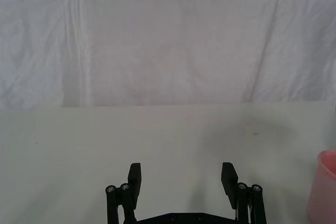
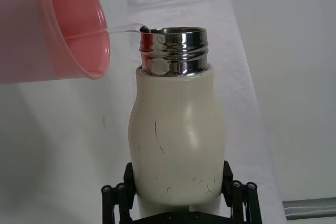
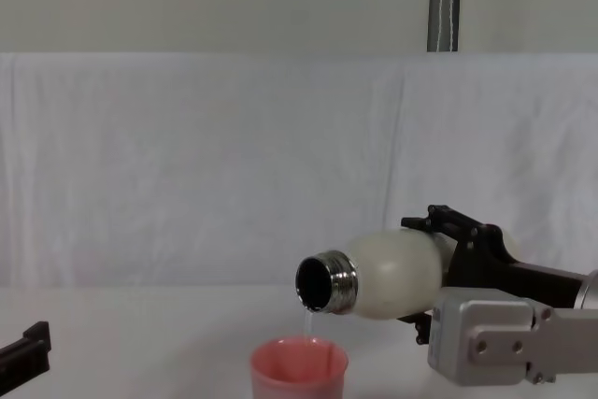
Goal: Grasp the thermos with one hand and pour water into the cup lid.
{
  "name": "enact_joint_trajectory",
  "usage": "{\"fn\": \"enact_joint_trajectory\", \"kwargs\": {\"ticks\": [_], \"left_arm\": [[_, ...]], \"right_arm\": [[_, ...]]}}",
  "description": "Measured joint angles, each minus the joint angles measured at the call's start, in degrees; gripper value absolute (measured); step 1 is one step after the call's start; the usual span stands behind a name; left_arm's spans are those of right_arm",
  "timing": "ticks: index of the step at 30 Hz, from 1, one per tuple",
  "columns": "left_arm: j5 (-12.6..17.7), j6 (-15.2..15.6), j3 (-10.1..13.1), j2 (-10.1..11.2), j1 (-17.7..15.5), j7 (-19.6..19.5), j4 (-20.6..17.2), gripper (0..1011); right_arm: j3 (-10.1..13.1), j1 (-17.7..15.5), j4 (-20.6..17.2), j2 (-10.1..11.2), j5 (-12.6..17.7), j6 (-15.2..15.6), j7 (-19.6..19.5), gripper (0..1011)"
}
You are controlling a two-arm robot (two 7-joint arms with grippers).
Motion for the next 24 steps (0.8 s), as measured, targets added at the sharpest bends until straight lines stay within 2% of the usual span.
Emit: {"fn": "enact_joint_trajectory", "kwargs": {"ticks": [24], "left_arm": [[0.00,0.00,0.00,0.00,0.00,0.00,0.00,1001]], "right_arm": [[-0.10,0.10,0.08,0.11,0.12,-0.04,-0.05,960]]}}
